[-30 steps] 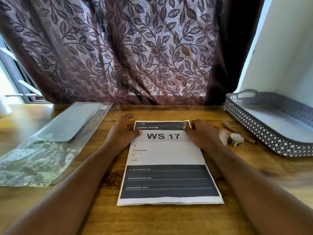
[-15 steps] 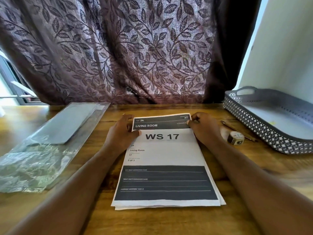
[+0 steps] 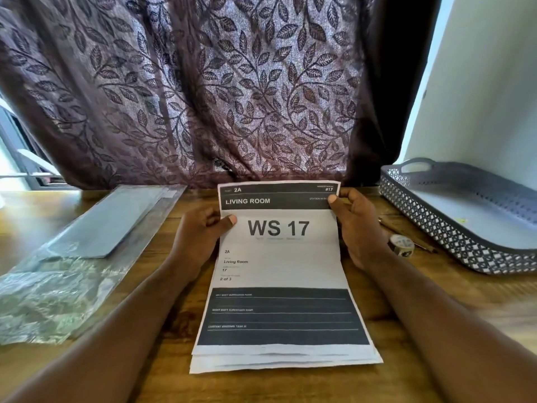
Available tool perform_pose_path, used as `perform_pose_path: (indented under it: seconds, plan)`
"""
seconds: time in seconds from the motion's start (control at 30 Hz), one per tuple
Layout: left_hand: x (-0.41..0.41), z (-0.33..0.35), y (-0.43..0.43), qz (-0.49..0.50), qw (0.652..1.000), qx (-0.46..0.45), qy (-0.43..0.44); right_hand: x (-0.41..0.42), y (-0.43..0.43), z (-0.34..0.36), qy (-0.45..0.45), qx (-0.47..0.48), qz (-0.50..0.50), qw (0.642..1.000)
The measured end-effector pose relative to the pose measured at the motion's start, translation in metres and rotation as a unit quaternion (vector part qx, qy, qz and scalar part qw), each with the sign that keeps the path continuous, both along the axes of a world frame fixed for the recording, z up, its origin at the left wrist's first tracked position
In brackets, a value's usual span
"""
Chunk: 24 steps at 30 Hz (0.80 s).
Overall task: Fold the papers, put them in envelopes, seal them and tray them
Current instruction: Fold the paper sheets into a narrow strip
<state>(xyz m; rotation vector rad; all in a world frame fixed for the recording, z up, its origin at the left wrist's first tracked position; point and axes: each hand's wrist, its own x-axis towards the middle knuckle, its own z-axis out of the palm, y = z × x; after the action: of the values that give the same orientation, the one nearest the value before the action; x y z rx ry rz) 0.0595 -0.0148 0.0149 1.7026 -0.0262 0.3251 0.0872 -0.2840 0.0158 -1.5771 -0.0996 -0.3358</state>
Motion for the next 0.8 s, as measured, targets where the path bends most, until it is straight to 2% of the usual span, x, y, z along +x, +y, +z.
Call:
perform_pose_path:
  seconds: [0.2,0.63,0.8]
  plan:
    - [-0.004,0.004,0.002,0.000,0.999,-0.053,0.006,-0.006,-0.004,0.003,0.048,0.036,0.104,0.993]
    - [-0.002,0.003,0.012,-0.066,0.981,-0.180,0.016,-0.006,-0.012,0.006,0.099,0.101,0.118,0.983]
    - [0.000,0.000,0.016,-0.052,0.987,-0.146,-0.033,-0.009,-0.012,0.009,0.098,0.119,0.119,0.981]
